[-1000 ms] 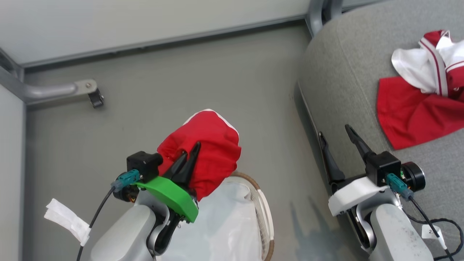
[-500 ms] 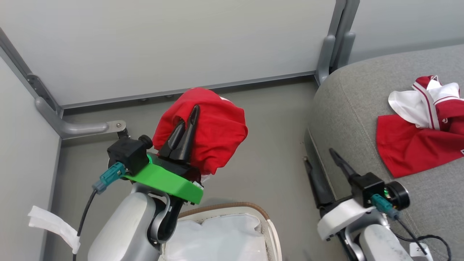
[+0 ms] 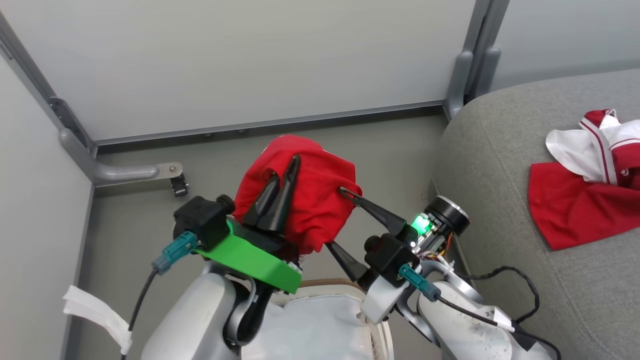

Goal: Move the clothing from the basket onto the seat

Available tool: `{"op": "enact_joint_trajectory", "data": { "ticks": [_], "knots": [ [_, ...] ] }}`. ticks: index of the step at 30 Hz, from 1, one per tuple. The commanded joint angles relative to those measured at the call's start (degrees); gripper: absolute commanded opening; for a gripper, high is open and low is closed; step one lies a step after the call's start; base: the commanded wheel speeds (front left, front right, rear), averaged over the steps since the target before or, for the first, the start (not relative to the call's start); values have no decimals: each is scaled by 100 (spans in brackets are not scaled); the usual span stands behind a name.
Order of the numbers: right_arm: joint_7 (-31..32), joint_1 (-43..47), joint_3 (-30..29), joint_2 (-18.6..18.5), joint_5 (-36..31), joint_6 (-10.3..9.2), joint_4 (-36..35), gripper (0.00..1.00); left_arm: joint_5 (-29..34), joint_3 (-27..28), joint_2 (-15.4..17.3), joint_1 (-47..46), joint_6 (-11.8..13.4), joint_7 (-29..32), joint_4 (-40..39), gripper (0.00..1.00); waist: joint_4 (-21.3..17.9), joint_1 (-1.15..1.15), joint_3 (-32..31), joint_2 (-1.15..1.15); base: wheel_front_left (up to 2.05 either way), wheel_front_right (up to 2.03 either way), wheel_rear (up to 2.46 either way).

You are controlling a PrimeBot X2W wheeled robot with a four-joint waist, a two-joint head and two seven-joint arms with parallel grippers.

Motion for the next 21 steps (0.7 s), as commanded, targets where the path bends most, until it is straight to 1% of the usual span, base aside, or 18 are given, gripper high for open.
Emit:
{"op": "enact_joint_trajectory", "data": {
  "ticks": [1,5,6,7,11,14,15,16,17,21],
  "knots": [
    [-26,-113,15,-26,-16,-8,67,100,-70,-73,-36,8,3,-2,16,0,105,0,-6,0,0,0,0],
    [-26,-256,107,-25,191,-8,213,100,-137,-370,-82,-54,3,-2,56,0,264,0,-24,0,0,0,0],
    [-26,-266,131,-28,282,-8,257,45,-152,-412,-85,-62,3,-2,57,0,295,0,-29,0,0,0,0],
    [-26,-270,138,-29,438,-8,317,0,-166,-480,-92,-72,3,-2,66,0,341,0,-34,0,0,0,0],
    [-26,-258,163,-27,940,-8,457,0,-216,-599,-104,-55,3,-2,118,0,428,0,-40,0,0,0,0],
    [-26,-196,132,-29,1164,-8,512,0,-185,-600,-87,-50,3,-2,151,0,422,0,-19,0,0,0,0],
    [-26,-172,94,-30,1219,-8,508,0,-150,-569,-72,-42,3,-2,163,38,386,0,-7,0,0,0,0],
    [-26,-148,55,-28,1274,-8,487,0,-125,-524,-66,-22,3,-3,187,97,344,0,3,0,0,0,0],
    [-26,-127,15,-31,1279,-8,472,0,-48,-489,-46,-3,3,-2,224,100,273,0,20,0,0,0,0],
    [-26,-37,-93,-27,1337,-8,371,0,190,-292,5,88,3,-2,274,100,-189,0,126,0,0,0,0]
  ]
}}
